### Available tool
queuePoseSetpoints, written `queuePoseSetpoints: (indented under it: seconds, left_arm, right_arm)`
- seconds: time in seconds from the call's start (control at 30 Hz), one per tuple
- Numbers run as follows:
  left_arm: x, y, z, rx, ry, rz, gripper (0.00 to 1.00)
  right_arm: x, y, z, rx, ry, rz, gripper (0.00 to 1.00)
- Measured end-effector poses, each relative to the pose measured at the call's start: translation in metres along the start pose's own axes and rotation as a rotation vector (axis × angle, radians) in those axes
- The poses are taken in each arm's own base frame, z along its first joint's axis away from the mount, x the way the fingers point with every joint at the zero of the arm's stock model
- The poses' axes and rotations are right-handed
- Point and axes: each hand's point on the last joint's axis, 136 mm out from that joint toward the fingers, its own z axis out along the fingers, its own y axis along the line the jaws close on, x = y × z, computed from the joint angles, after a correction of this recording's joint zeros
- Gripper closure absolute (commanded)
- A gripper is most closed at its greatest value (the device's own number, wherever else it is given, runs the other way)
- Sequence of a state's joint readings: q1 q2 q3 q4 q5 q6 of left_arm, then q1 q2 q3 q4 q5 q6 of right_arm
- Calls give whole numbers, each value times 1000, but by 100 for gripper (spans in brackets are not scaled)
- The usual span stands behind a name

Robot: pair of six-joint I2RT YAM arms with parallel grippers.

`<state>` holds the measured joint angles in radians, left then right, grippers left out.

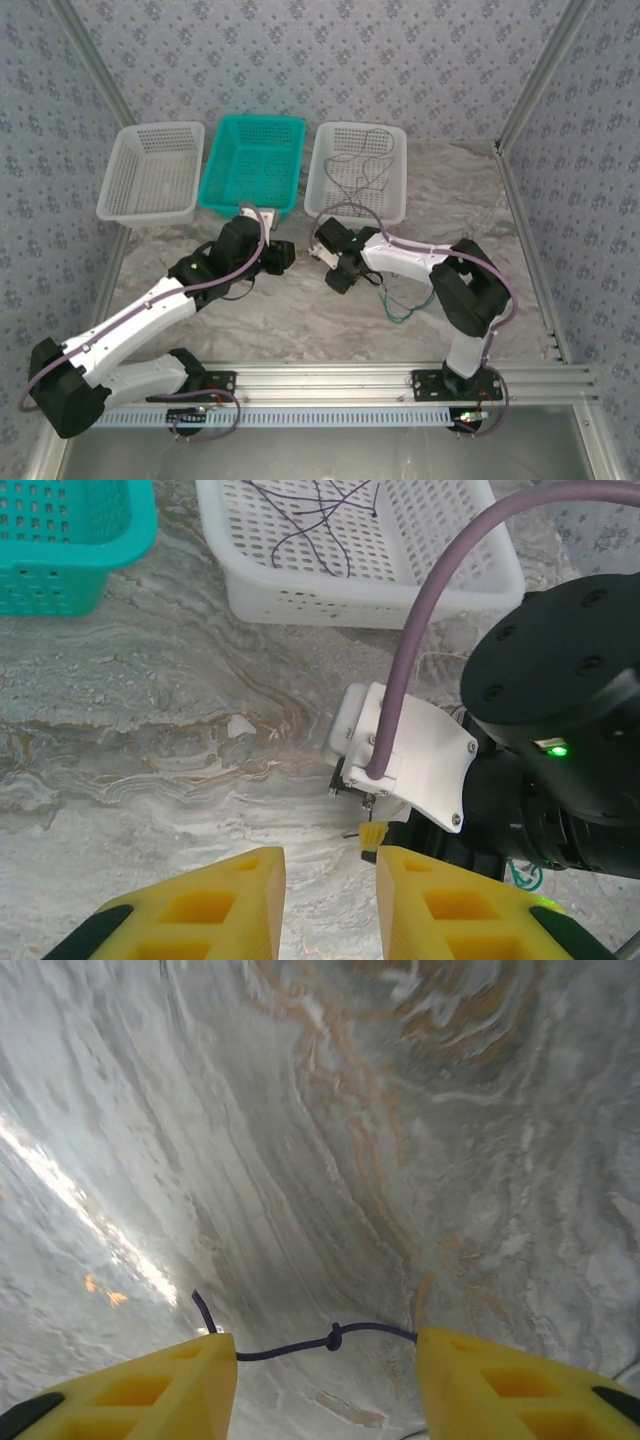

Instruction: Untangle the cables

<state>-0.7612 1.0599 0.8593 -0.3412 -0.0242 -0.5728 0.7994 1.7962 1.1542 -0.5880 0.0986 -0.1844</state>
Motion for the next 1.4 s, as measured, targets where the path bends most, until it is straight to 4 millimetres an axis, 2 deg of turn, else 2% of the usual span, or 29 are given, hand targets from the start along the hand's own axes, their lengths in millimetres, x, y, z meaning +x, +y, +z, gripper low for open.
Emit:
queuePoseSetpoints:
  seconds: [0.13,0.27,0.33,0.43,0.5,0.6,0.77,0.83,0.93,1.07,1.13,1.2,1.3,1.4]
  left_arm:
    - [1,1,0,-1,1,0,68]
    - [2,1,1,-2,4,0,68]
    - [2,1,1,-3,4,0,68]
    - [1,2,1,-7,1,1,68]
    - [1,3,0,-11,-3,0,68]
    - [3,5,-3,-13,-9,0,68]
    - [5,7,-2,-17,-8,0,66]
    - [5,7,-2,-15,-10,-2,64]
    - [4,6,-3,-2,-30,-8,61]
    - [5,6,-3,17,-51,-24,57]
    - [4,3,-2,39,-59,-30,57]
    - [4,-3,-1,75,-62,-37,54]
    - [3,-17,5,158,-61,-50,43]
    - [6,-40,16,271,-44,-50,28]
  right_arm:
    - [8,-1,4,10,39,-96,35]
    - [-4,-4,10,10,49,-162,41]
    - [-9,-4,15,-2,49,-182,47]
    - [-9,2,17,-48,58,-200,64]
    - [-8,6,17,-77,59,-203,83]
    - [-8,3,18,-65,57,-195,100]
    - [-7,-6,15,-50,34,-163,100]
    - [-9,-11,3,-47,-12,-132,100]
    - [-27,-24,-43,-24,-186,-56,100]
    - [-62,-55,-156,81,-573,93,100]
    - [-69,-68,-217,130,-768,172,100]
    - [-68,-77,-272,156,-936,247,100]
    - [-61,-87,-325,156,-1091,353,100]
    - [-64,-95,-359,128,-1168,433,100]
